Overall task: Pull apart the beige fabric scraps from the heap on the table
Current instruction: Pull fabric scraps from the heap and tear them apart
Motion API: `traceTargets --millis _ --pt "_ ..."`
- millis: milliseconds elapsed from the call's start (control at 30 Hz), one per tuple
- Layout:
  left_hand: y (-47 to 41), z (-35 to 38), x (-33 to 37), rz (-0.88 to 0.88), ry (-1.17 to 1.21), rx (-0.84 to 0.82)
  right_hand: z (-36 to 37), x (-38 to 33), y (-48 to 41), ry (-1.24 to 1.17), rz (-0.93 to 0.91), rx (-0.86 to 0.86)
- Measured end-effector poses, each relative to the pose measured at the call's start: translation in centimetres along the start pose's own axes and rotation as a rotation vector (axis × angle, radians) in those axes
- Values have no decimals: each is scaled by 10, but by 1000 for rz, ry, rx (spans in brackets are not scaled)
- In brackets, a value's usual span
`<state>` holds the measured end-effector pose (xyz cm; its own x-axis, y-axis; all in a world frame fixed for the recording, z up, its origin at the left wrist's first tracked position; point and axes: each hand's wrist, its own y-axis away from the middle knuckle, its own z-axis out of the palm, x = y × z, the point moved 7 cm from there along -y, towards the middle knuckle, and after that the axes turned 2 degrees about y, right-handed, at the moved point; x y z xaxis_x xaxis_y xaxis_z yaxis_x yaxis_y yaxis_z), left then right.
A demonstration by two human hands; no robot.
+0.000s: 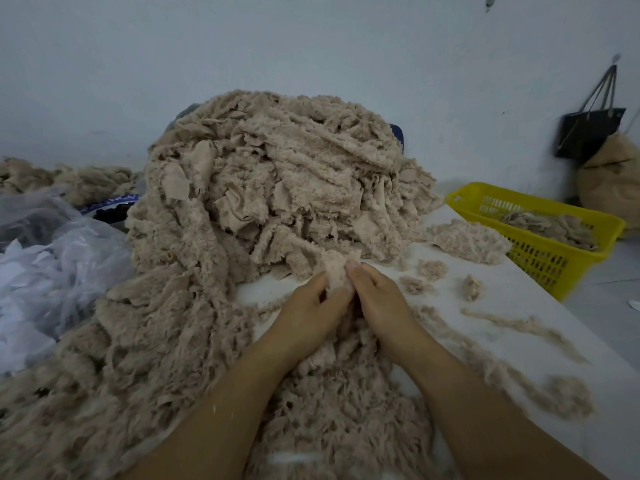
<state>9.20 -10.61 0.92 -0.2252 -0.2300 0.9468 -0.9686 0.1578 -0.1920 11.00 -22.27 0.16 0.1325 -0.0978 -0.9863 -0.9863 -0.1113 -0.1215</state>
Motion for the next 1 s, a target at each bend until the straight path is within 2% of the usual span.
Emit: traceTargets --millis 167,267,467,567,633,733,833,1000 --pt "-6 -18 -1 -61 230 160 -8 0 -2 131 -44 88" --pt "-5 -17 -4 -72 229 97 -7 5 -2 83 57 70" --pt "-1 9 -9 16 -66 -108 10 10 0 -241 197 -164" --pt "-2 14 -10 50 -155 -153 4 11 -3 -328 238 -36" --pt "-3 11 -12 37 -158 -139 -5 16 -8 -502 298 85" --pt "-6 -1 -11 -4 -55 -29 -16 20 -13 -749 315 185" --pt "-7 -11 -10 -93 149 38 -22 21 -12 -791 310 274" --pt "-10 -17 -14 -199 628 124 -31 20 -7 -805 317 361"
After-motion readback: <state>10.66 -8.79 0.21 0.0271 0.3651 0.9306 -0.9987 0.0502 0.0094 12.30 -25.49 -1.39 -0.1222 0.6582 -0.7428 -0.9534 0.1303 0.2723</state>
